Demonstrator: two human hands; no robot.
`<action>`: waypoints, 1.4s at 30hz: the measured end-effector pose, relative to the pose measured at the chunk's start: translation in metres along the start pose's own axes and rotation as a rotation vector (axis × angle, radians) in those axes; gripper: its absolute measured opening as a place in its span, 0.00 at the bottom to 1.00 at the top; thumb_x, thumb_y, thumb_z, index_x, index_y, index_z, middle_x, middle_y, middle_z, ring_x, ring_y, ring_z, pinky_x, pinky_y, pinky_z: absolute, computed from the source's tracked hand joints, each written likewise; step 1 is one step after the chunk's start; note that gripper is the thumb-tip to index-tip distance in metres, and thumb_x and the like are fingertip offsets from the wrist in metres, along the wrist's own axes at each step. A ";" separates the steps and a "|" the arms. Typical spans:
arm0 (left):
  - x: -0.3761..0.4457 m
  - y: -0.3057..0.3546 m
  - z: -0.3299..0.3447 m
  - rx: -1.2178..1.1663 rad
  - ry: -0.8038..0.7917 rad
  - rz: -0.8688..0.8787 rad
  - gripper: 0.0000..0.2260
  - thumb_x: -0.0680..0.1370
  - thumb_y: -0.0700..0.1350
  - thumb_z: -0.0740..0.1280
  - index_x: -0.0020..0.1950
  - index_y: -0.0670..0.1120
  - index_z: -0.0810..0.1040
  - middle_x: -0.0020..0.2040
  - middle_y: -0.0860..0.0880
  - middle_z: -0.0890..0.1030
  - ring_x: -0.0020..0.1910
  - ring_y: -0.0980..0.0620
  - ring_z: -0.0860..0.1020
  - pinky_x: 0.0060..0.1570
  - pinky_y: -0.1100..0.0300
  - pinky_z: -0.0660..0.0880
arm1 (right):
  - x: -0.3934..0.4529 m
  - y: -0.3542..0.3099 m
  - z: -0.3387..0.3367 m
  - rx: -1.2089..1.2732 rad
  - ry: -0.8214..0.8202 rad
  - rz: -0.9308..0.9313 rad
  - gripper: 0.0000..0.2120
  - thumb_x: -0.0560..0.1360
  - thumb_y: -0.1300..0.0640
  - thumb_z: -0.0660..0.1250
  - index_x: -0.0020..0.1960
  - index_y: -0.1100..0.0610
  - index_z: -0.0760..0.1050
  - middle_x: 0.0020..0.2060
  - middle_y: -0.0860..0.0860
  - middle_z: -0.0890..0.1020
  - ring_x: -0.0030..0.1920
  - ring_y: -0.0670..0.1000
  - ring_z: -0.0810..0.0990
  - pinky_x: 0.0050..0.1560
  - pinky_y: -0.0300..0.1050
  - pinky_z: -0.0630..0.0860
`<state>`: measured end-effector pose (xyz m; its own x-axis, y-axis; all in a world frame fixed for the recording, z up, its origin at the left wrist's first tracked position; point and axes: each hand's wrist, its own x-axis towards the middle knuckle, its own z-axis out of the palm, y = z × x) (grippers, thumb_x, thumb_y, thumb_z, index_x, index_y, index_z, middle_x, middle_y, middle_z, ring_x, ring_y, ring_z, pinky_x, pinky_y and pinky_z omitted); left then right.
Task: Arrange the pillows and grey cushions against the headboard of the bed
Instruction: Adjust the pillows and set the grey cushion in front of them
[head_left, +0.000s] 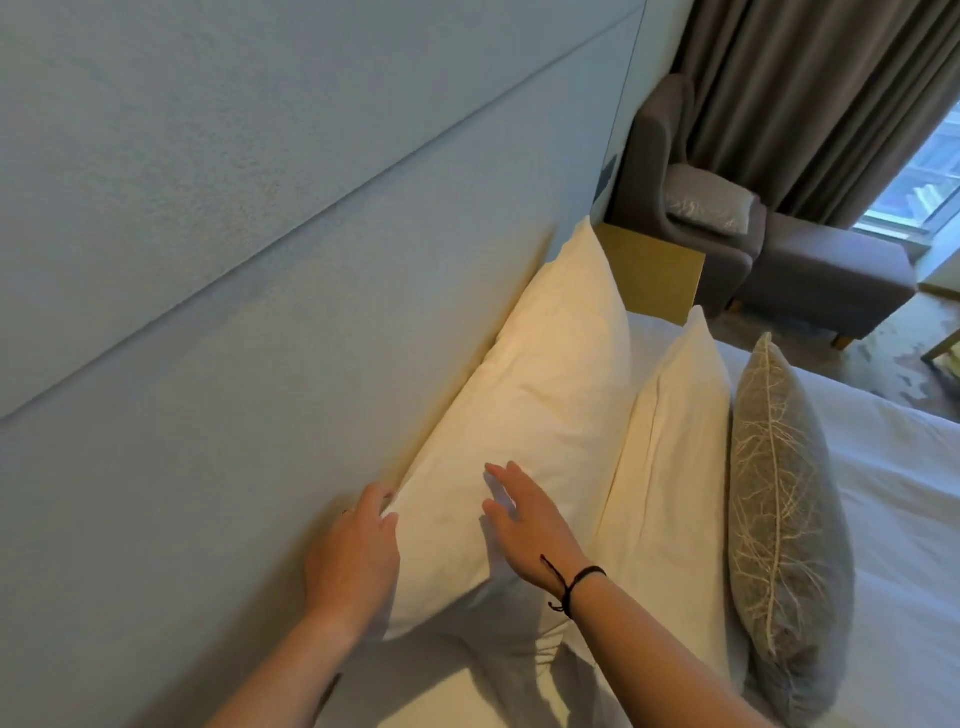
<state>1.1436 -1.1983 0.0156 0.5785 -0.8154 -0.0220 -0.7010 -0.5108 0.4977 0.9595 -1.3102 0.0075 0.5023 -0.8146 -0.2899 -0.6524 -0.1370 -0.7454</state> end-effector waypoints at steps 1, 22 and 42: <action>-0.002 -0.004 -0.003 0.027 0.006 0.012 0.07 0.81 0.50 0.59 0.58 0.57 0.73 0.51 0.49 0.83 0.49 0.43 0.80 0.41 0.53 0.75 | -0.001 -0.004 0.004 -0.029 -0.016 -0.019 0.23 0.81 0.43 0.55 0.76 0.39 0.57 0.78 0.43 0.54 0.78 0.51 0.52 0.75 0.50 0.53; 0.081 0.088 0.020 0.250 -0.303 0.054 0.23 0.79 0.62 0.56 0.69 0.50 0.68 0.63 0.47 0.77 0.60 0.43 0.77 0.55 0.50 0.74 | 0.014 0.050 -0.047 0.119 0.014 0.119 0.26 0.81 0.54 0.58 0.78 0.46 0.55 0.78 0.43 0.55 0.76 0.45 0.55 0.74 0.41 0.53; 0.192 0.157 0.063 0.070 -0.168 0.229 0.19 0.82 0.47 0.60 0.31 0.47 0.67 0.29 0.50 0.72 0.30 0.46 0.73 0.29 0.56 0.61 | 0.071 0.077 -0.059 0.642 0.248 0.381 0.47 0.65 0.24 0.62 0.75 0.35 0.43 0.77 0.38 0.51 0.76 0.46 0.57 0.72 0.49 0.62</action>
<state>1.1182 -1.4524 0.0351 0.3289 -0.9423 -0.0628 -0.8356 -0.3214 0.4456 0.9110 -1.4118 -0.0350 0.1192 -0.8527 -0.5087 -0.2605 0.4675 -0.8447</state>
